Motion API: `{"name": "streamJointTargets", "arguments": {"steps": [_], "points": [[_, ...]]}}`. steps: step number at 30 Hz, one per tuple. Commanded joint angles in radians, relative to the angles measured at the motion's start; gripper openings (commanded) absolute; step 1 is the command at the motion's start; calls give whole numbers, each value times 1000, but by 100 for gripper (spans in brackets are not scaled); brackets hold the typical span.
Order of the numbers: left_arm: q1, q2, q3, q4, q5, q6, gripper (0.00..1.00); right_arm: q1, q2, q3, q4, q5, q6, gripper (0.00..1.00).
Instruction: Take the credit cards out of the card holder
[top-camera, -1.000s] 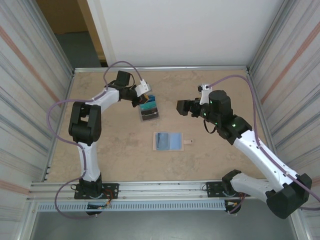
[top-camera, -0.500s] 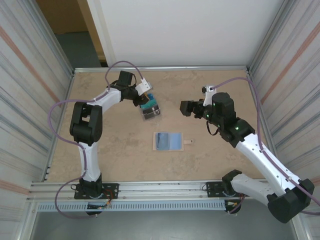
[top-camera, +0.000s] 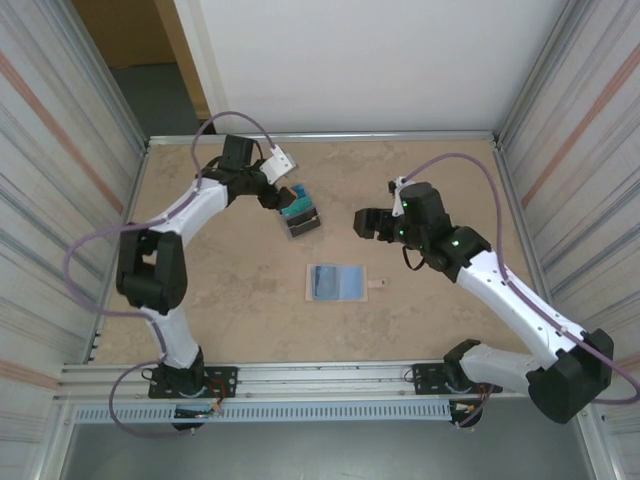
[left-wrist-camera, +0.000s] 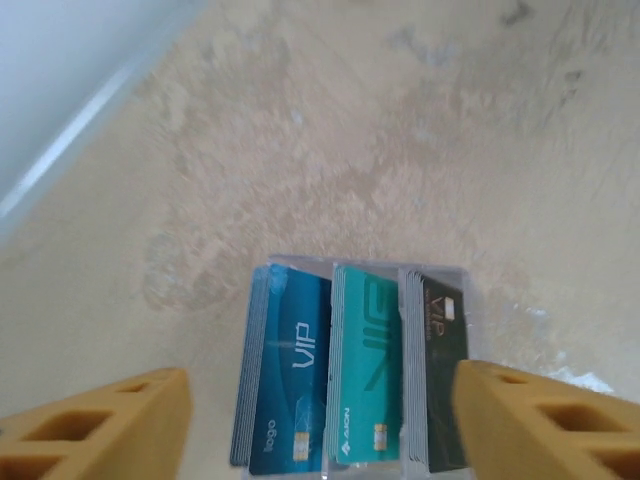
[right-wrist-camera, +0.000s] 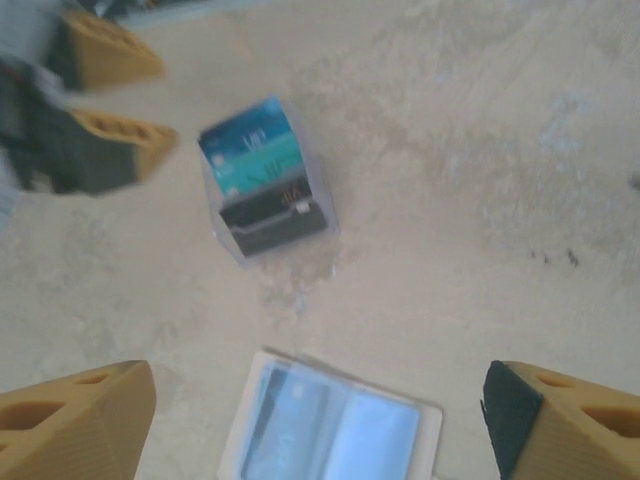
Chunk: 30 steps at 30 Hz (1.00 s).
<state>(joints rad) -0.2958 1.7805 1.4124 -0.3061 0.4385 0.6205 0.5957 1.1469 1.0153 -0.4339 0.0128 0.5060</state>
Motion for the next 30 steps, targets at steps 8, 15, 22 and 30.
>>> {"name": "streamJointTargets", "arguments": {"steps": [8, 15, 22, 30], "points": [[-55, -452, -410, 250, -265, -368, 99, 185, 237, 124, -231, 131, 156, 69], [-56, -717, -717, 428, -440, -735, 99, 296, 451, 206, -266, 113, 178, 55], [-55, -868, -857, 391, -558, -875, 99, 361, 647, 287, -308, 99, 187, 40], [-53, -934, -931, 409, -600, -946, 99, 377, 739, 312, -289, 59, 202, 41]]}}
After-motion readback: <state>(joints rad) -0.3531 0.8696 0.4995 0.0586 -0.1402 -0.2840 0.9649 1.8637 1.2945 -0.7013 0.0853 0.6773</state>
